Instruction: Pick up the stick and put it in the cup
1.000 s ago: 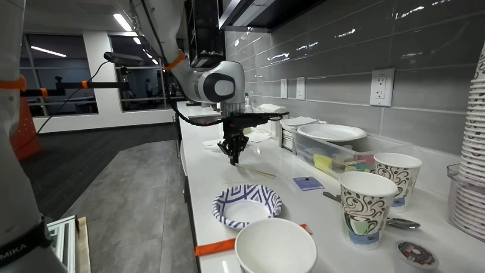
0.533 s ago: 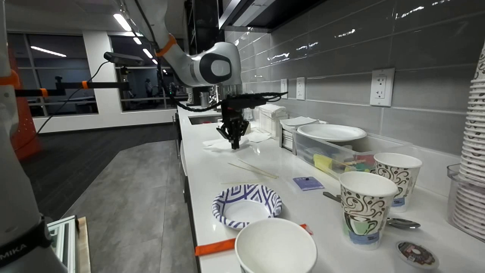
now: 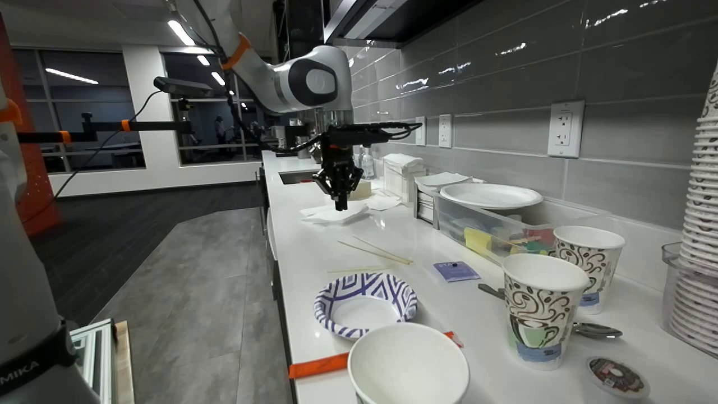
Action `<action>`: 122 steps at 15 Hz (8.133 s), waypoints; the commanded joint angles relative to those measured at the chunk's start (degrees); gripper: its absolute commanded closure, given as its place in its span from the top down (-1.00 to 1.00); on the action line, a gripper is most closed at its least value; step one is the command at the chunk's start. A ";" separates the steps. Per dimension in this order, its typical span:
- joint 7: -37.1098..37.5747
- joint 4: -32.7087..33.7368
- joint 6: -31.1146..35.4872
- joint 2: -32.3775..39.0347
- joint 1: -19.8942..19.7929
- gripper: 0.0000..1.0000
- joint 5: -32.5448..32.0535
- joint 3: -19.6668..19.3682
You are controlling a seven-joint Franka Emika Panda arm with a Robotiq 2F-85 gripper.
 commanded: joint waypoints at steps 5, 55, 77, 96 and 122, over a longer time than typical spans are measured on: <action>-4.06 0.94 6.14 6.03 -0.49 0.48 -1.90 -0.77; 15.57 10.03 -5.74 -1.02 -2.95 -0.88 -2.62 -1.86; 7.20 7.81 5.68 -3.51 -13.84 -0.97 27.34 -15.98; 32.08 6.94 23.33 1.61 -15.81 -0.97 22.01 -17.04; 30.03 17.53 41.90 11.87 -23.62 -0.97 51.42 -16.81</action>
